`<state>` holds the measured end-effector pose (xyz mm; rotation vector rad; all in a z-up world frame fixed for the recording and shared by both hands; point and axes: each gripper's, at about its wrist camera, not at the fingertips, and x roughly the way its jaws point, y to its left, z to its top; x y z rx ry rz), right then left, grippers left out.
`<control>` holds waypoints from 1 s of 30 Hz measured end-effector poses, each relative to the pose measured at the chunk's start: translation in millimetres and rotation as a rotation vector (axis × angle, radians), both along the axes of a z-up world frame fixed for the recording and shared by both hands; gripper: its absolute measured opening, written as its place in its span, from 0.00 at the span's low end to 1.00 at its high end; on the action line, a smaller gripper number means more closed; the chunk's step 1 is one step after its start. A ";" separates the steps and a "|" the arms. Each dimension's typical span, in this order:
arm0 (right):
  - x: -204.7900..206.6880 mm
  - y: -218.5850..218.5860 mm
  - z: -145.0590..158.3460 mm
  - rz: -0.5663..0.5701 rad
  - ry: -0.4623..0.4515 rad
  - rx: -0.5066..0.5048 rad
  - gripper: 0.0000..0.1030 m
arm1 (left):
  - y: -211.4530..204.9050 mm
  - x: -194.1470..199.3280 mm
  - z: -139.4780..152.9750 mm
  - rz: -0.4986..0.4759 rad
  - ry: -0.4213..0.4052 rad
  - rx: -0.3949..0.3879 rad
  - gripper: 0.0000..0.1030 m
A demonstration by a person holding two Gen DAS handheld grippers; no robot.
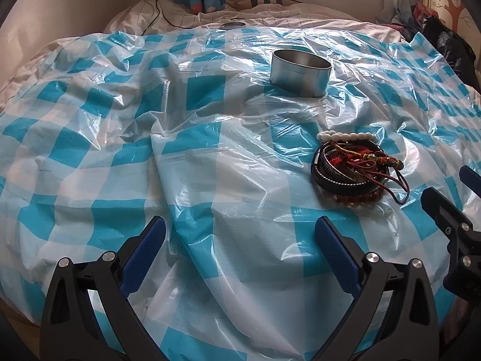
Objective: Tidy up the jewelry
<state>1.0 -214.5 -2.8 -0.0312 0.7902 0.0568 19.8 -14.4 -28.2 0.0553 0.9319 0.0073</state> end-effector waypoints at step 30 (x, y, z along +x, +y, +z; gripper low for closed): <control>-0.5 -5.0 9.4 0.057 -0.023 0.044 0.93 | 3.5 11.7 17.2 -0.017 -0.013 -0.017 0.93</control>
